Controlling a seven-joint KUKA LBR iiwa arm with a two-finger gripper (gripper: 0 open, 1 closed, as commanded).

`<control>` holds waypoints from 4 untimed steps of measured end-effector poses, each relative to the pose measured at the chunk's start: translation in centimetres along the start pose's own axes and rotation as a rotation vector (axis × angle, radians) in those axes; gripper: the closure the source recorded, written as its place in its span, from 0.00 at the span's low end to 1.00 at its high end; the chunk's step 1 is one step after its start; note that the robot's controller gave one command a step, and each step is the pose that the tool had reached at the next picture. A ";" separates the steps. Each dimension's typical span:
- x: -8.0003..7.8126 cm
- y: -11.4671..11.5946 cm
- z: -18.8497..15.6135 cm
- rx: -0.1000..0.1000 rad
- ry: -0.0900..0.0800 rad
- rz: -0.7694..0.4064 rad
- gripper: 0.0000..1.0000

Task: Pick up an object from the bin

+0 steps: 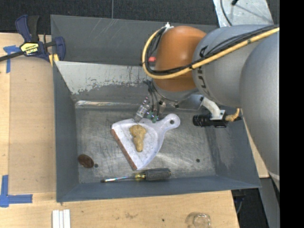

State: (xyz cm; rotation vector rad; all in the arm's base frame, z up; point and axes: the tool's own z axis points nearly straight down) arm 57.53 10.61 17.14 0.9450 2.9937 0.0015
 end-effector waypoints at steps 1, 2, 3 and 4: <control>0.6 -3.6 0.7 0.005 0.001 0.011 1.00; -1.7 3.0 1.4 0.000 -0.001 0.049 1.00; 3.4 -6.0 5.9 0.009 0.007 0.126 0.00; 3.3 -5.6 5.7 0.002 0.001 0.123 0.00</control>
Offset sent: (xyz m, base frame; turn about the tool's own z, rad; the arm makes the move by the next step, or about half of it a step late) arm 0.0420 0.0265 -0.0191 0.0596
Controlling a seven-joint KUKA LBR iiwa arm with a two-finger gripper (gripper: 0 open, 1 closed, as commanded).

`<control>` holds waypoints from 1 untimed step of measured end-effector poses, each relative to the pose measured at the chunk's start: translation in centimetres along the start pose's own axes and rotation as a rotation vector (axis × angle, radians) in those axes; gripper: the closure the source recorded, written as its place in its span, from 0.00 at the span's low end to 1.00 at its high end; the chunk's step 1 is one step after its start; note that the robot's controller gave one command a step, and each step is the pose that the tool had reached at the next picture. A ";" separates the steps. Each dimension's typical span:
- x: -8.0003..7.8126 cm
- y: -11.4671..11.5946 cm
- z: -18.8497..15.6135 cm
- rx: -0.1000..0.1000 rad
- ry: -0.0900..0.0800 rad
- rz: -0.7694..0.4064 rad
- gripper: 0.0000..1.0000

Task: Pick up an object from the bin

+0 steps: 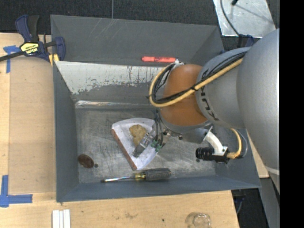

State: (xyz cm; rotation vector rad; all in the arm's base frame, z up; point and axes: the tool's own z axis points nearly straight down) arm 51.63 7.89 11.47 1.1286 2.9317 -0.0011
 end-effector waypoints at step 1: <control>0.0 0.0 2.3 -0.002 0.000 0.061 0.00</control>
Offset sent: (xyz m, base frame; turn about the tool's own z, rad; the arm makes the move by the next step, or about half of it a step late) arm 0.0082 -0.0102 -0.0447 -0.2653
